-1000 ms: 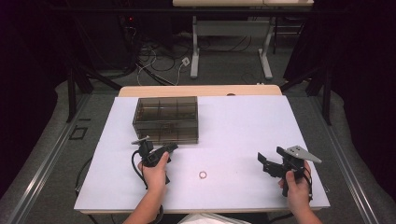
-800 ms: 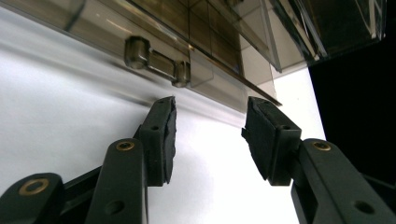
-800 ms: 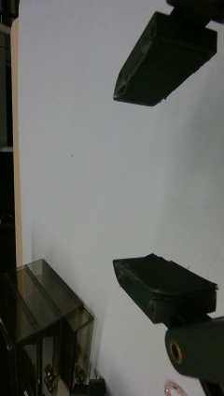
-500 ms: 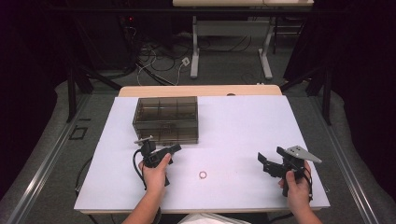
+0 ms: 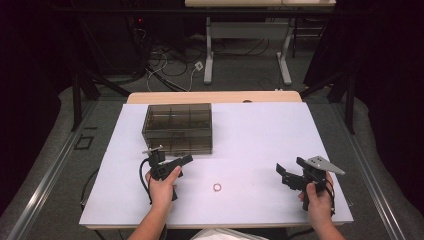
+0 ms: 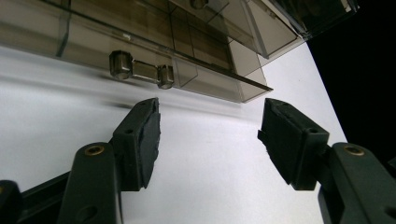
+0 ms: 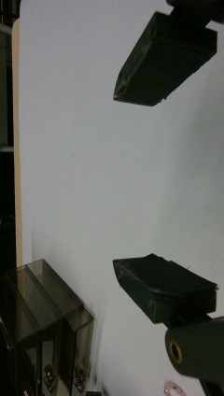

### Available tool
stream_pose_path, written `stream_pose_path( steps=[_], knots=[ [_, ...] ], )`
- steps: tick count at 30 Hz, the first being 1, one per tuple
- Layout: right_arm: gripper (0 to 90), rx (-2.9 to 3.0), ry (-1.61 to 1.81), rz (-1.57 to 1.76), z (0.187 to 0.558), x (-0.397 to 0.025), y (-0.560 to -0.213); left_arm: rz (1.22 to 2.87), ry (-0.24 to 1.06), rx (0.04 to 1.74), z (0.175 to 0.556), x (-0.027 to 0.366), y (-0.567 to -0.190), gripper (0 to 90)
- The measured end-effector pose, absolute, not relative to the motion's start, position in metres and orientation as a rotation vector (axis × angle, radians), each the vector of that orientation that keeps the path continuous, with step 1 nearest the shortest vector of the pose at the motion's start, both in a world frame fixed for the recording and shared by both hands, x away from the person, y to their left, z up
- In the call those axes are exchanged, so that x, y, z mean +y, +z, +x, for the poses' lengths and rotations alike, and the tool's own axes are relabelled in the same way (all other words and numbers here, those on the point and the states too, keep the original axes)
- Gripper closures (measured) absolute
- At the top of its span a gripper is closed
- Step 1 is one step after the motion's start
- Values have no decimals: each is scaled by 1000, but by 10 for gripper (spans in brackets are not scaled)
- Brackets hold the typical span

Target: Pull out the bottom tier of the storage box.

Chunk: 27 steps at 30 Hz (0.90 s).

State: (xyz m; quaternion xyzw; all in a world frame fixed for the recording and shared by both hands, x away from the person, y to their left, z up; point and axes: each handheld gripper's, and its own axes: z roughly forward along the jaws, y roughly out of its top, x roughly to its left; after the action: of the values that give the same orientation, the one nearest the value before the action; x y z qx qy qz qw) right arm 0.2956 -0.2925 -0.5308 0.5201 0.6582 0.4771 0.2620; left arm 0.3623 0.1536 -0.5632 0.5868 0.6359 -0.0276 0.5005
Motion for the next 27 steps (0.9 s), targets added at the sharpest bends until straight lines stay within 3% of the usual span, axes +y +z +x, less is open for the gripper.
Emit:
stream_pose_path(
  steps=[27],
  knots=[
    [155, 1785, 1288, 1401, 295, -293, -529, 1598, 157, 1420, 358, 151, -540, 304]
  ],
)
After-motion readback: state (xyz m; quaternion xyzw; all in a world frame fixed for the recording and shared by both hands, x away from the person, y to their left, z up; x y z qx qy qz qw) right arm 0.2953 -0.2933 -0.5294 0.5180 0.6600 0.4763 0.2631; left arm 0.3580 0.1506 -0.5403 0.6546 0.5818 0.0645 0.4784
